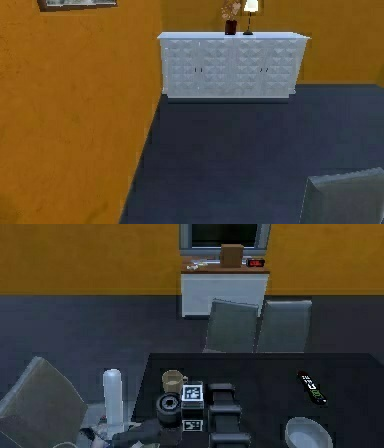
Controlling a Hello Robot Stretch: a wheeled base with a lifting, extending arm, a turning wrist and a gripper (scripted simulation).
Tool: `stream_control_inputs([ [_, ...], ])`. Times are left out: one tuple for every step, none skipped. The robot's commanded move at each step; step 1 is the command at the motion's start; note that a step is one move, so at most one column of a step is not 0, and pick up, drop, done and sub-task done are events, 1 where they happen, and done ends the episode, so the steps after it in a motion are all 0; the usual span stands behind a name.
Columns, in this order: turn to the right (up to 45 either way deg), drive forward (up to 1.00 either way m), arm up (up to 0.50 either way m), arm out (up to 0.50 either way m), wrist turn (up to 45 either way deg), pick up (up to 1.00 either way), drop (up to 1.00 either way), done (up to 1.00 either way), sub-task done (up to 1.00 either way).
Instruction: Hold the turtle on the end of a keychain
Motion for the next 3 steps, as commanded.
stream_control_inputs([
  [0.0, 0.0, 0.0, 0.0, 33.0, 0.0, 0.0, 0.0, 0.0],
  [0.0, 0.0, 0.0, 0.0, 6.0, 0.0, 0.0, 0.0, 0.0],
  [0.0, 0.0, -0.34, 0.0, 0.0, 0.0, 0.0, 0.0, 0.0],
])
